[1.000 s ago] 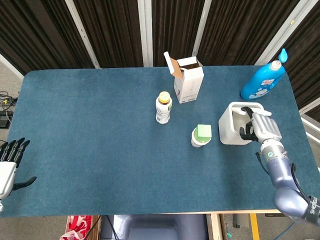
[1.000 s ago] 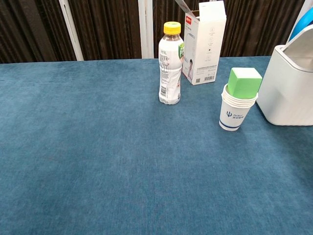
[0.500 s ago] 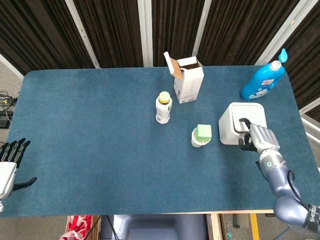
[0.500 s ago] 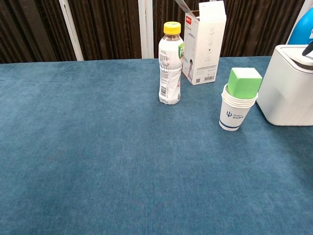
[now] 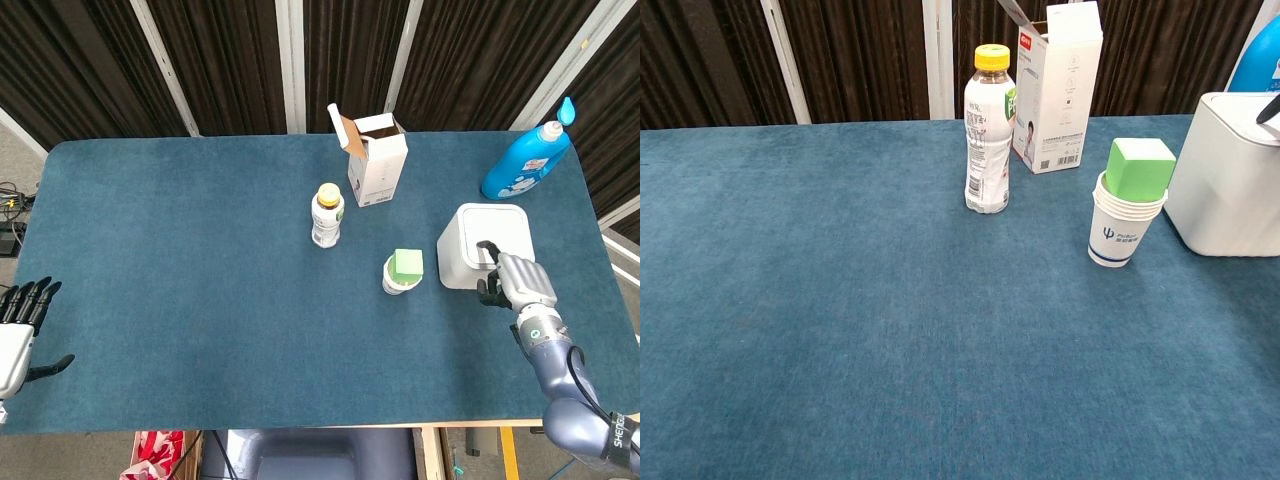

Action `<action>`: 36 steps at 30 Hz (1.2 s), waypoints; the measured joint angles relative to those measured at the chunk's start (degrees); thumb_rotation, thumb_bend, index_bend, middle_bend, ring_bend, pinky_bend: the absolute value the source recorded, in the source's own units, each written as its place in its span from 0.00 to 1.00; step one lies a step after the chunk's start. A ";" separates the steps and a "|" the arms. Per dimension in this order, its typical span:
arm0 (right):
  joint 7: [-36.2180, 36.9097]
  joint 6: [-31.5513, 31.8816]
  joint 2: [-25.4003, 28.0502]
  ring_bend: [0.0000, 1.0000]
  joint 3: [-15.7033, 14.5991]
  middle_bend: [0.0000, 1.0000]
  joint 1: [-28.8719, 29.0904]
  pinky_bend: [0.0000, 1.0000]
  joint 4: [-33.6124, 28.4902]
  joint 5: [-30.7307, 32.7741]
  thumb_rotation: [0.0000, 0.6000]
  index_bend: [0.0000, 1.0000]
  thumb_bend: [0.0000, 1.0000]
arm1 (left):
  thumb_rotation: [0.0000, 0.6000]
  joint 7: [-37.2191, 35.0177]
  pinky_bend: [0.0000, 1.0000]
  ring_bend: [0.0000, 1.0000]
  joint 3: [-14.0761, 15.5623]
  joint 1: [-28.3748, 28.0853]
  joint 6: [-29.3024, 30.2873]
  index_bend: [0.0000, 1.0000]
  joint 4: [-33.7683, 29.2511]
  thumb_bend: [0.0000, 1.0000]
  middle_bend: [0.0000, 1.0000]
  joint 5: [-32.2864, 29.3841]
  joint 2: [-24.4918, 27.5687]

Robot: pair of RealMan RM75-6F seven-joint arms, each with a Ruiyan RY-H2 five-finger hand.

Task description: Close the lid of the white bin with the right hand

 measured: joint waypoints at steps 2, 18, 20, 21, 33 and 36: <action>-0.34 0.17 -0.22 0.90 -0.38 0.79 -0.01 0.83 0.05 -0.15 1.00 0.18 0.60 | 1.00 0.05 0.00 0.00 0.01 -0.02 -0.04 0.00 -0.04 0.00 0.00 -0.02 -0.01; -1.75 -1.92 0.82 0.90 -1.77 0.79 1.76 0.83 0.14 4.66 1.00 0.18 0.60 | 1.00 0.01 0.00 0.00 0.00 0.05 0.16 0.00 -0.12 0.00 0.00 0.04 0.05; -0.63 -0.81 1.13 0.90 -0.77 0.79 1.51 0.83 0.02 3.04 1.00 0.18 0.60 | 1.00 -0.03 0.00 0.00 -0.03 0.11 0.39 0.00 -0.09 0.00 0.00 0.11 0.00; -0.01 0.06 1.27 0.90 -0.18 0.79 1.25 0.83 -0.11 1.81 1.00 0.17 0.60 | 1.00 -0.07 0.00 0.00 -0.06 0.14 0.47 0.00 -0.05 0.00 0.00 0.15 -0.05; 4.83 14.58 1.63 0.05 -1.43 0.05 -8.76 0.09 -0.38 -28.55 1.00 0.00 0.39 | 1.00 0.70 0.00 0.00 0.05 0.21 0.52 0.00 0.13 0.00 0.00 0.21 -0.12; 5.57 18.10 0.37 0.00 -5.25 0.00 -13.65 0.00 1.53 -36.97 1.00 0.00 0.34 | 1.00 0.85 0.00 0.00 0.18 0.14 -0.04 0.00 -0.05 0.00 0.00 -0.03 -0.05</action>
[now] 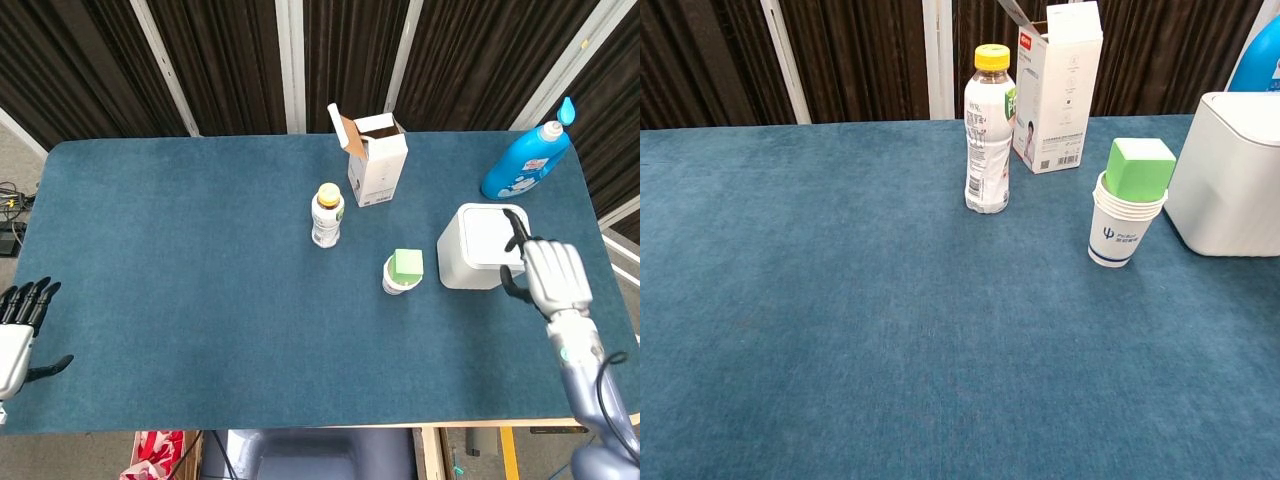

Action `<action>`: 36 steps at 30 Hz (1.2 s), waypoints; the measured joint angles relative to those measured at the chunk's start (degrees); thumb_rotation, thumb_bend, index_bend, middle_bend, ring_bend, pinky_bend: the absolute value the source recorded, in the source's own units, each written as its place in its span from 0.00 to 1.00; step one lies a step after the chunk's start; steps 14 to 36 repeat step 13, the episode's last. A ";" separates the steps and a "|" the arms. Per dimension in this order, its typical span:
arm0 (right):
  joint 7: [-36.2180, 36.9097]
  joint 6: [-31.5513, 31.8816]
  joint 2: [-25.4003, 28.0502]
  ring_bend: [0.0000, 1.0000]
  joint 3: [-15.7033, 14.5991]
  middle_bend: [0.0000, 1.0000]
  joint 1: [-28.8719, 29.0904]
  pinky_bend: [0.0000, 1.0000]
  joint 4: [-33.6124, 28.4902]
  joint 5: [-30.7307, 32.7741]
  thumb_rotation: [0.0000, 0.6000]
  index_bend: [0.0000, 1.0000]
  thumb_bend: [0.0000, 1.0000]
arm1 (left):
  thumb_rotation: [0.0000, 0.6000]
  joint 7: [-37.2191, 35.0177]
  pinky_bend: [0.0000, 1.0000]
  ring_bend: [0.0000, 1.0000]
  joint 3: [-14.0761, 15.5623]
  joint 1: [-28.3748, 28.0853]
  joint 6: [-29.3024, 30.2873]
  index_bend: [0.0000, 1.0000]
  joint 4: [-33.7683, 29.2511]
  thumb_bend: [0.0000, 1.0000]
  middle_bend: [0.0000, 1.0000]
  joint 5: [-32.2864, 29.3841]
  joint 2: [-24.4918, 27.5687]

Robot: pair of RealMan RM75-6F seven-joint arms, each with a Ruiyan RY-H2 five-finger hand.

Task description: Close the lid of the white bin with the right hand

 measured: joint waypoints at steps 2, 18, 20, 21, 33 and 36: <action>0.89 2.61 -1.54 0.00 -2.93 0.00 -3.82 0.00 2.43 -5.59 1.00 0.00 0.32 | 1.00 0.06 0.00 0.00 -0.01 -0.08 -0.11 0.00 -0.03 0.00 0.00 -0.04 0.01; 4.26 17.57 -11.58 0.00 -10.69 0.00 -19.29 0.00 21.57 -25.27 1.00 0.00 0.31 | 1.00 1.58 0.00 0.00 -0.21 0.09 0.90 0.00 0.93 0.00 0.00 0.41 -1.01; 4.26 17.57 -11.58 0.00 -10.69 0.00 -19.29 0.00 21.57 -25.27 1.00 0.00 0.31 | 1.00 1.58 0.00 0.00 -0.21 0.09 0.90 0.00 0.93 0.00 0.00 0.41 -1.01; 4.26 17.57 -11.58 0.00 -10.69 0.00 -19.29 0.00 21.57 -25.27 1.00 0.00 0.31 | 1.00 1.58 0.00 0.00 -0.21 0.09 0.90 0.00 0.93 0.00 0.00 0.41 -1.01; 4.26 17.57 -11.58 0.00 -10.69 0.00 -19.29 0.00 21.57 -25.27 1.00 0.00 0.31 | 1.00 1.58 0.00 0.00 -0.21 0.09 0.90 0.00 0.93 0.00 0.00 0.41 -1.01; 4.26 17.57 -11.58 0.00 -10.69 0.00 -19.29 0.00 21.57 -25.27 1.00 0.00 0.31 | 1.00 1.58 0.00 0.00 -0.21 0.09 0.90 0.00 0.93 0.00 0.00 0.41 -1.01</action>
